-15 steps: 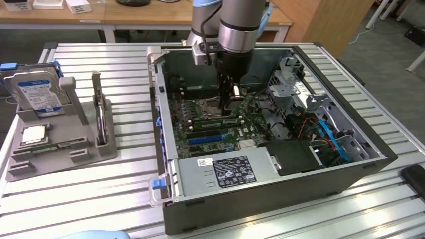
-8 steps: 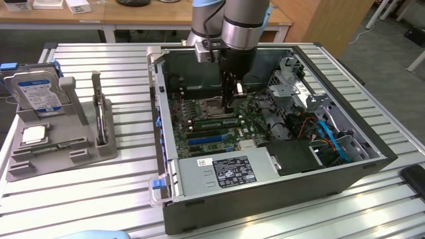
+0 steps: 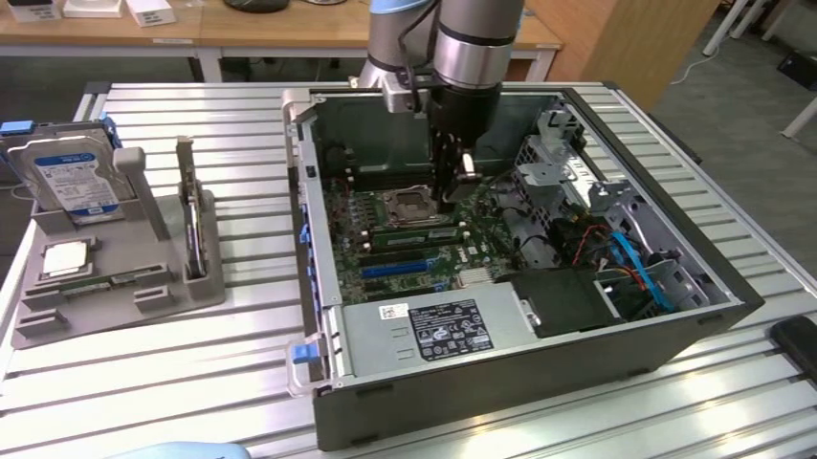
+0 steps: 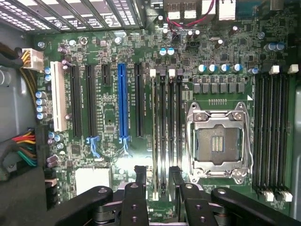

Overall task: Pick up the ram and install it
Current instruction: 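Insert the ram into the slot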

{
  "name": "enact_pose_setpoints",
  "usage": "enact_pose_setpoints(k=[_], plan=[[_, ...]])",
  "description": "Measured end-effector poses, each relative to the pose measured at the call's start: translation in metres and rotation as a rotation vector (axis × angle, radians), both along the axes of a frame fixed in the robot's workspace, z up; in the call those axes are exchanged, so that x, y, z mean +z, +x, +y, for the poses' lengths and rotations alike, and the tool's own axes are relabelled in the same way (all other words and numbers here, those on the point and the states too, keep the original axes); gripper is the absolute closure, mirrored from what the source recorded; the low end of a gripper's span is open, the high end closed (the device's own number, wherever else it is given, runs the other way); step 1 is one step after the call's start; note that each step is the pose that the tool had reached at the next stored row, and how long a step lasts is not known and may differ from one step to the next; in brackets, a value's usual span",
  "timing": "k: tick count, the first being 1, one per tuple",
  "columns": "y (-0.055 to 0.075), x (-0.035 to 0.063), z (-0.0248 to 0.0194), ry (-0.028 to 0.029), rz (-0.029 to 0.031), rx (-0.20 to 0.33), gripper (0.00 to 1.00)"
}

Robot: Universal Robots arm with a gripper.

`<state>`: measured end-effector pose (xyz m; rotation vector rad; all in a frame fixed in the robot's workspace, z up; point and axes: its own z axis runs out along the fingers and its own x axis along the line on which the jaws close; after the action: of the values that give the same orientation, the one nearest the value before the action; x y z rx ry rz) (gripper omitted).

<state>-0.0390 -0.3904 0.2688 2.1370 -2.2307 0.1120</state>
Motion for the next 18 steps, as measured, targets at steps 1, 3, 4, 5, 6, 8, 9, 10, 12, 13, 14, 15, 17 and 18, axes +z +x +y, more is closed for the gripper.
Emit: enact_pose_setpoints(k=[1, 3, 4, 5, 6, 8, 9, 10, 12, 13, 14, 15, 17, 18], plan=[[0.0, 0.0012, 0.0, 0.0001, 0.0006, 0.0, 0.67], [0.0, 0.0052, 0.0, 0.0001, 0.0029, 0.0, 0.67], [0.0, 0.0071, 0.0, 0.0, 0.0041, 0.0, 0.67], [0.0, 0.0087, 0.0, 0.0001, 0.005, -0.001, 0.67], [0.0, 0.01, 0.0, 0.0001, 0.0057, -0.001, 0.67], [0.0, 0.0118, 0.0, 0.0, 0.007, -0.001, 0.67], [0.0, 0.0125, 0.0, 0.0, 0.0074, -0.001, 0.67], [0.0, 0.0131, 0.0, 0.0, 0.0079, -0.001, 0.67], [0.0, 0.0145, 0.0, 0.0001, 0.0089, -0.002, 0.67], [0.0, 0.0151, 0.0, 0.0001, 0.0093, -0.003, 0.67], [0.0, 0.0155, 0.0, 0.0, 0.0097, -0.003, 0.67], [0.0, 0.0158, 0.0, 0.0001, 0.0099, -0.004, 0.67], [-0.002, 0.0159, 0.0, 0.0002, 0.0105, -0.006, 0.67], [-0.003, 0.016, 0.0, 0.0002, 0.0108, -0.007, 0.67]])
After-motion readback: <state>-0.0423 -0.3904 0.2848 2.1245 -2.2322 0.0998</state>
